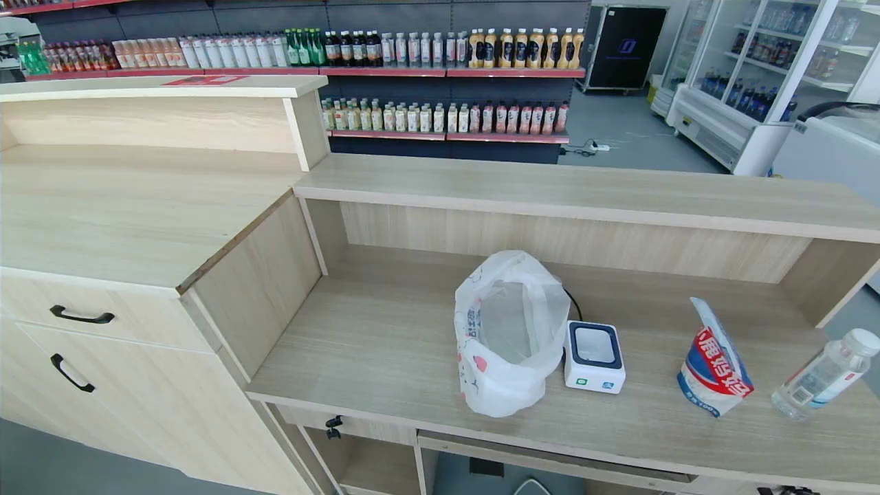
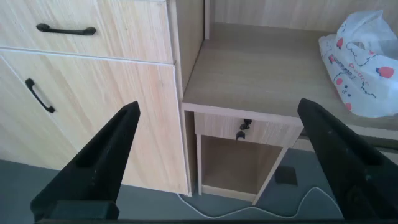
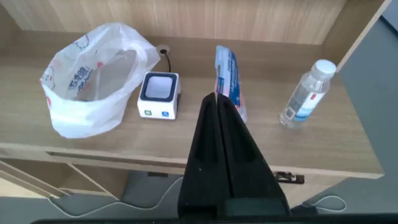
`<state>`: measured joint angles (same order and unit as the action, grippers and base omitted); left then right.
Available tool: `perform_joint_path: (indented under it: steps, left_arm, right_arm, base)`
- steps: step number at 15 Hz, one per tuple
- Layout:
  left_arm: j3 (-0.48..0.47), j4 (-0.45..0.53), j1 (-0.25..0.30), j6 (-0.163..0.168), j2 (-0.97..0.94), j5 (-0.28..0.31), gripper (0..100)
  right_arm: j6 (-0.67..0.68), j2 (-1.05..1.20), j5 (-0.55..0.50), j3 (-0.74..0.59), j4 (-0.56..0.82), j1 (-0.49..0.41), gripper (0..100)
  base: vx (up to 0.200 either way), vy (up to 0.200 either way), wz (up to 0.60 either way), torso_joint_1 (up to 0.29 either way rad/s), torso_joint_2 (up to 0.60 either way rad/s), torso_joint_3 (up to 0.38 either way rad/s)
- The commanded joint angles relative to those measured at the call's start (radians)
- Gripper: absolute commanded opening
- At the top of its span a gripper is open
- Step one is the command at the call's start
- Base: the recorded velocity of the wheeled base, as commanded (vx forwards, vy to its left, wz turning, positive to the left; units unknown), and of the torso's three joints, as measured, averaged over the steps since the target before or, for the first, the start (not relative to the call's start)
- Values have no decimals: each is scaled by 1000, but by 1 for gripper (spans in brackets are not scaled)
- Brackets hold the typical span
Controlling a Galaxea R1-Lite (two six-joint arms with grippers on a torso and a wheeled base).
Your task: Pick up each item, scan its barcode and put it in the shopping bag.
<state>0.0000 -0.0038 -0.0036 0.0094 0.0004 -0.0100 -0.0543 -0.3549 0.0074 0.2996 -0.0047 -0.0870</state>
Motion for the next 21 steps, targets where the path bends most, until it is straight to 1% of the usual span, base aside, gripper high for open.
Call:
perform_joint_path:
  steps: [1, 2, 4, 6, 7, 8, 9, 11, 13, 15, 16, 18, 21]
  left_arm:
    - [0, -1, 1, -2, 0, -1, 100]
    - [0, -1, 1, -3, 0, -1, 100]
    - [0, -1, 1, -3, 0, -1, 100]
    - [0, -1, 1, -3, 0, -1, 100]
    - [0, -1, 1, -2, 0, -1, 100]
    - [0, -1, 1, -2, 0, -1, 100]
    - [0, -1, 1, -3, 0, -1, 100]
    - [0, -1, 1, -2, 0, -1, 100]
    - [0, -1, 1, -2, 0, -1, 100]
    - [0, -1, 1, -2, 0, -1, 100]
    - [0, -1, 1, -2, 0, -1, 100]
    - [0, -1, 1, -3, 0, -1, 100]
    - [0, -1, 1, -3, 0, -1, 100]
  right_arm:
    - [1, -263, -18, 197, -6, -11, 0]
    - [13, -437, -43, 335, -6, -37, 0]
    - [-1, -598, -41, 429, -5, -45, 0]
    - [-6, -679, -38, 469, -8, -46, 0]
    - [2, -733, 9, 475, -40, -53, 100]
    - [-3, -782, 63, 478, -55, -83, 100]
    - [-15, -834, 82, 481, -64, -115, 100]
    - [-36, -958, 106, 506, -86, -143, 100]
    - [-44, -1052, 108, 561, -72, -146, 100]
    - [-96, -1142, 103, 613, -9, -151, 100]
    - [-102, -1197, 101, 641, 15, -152, 100]
    - [-105, -1279, 100, 678, 20, -151, 100]
    - [-113, -1372, 100, 773, 126, -138, 100]
  base:
    - [0, 0, 0, 0, 0, 0]
    - [0, 0, 0, 0, 0, 0]
    - [0, 0, 0, 0, 0, 0]
    - [0, 0, 0, 0, 0, 0]
    - [0, 0, 0, 0, 0, 0]
    - [0, 0, 0, 0, 0, 0]
    - [0, 0, 0, 0, 0, 0]
    - [0, 0, 0, 0, 0, 0]
    - [0, 0, 0, 0, 0, 0]
    - [0, 0, 0, 0, 0, 0]
    - [0, 0, 0, 0, 0, 0]
    - [0, 0, 0, 0, 0, 0]
    - [0, 0, 0, 0, 0, 0]
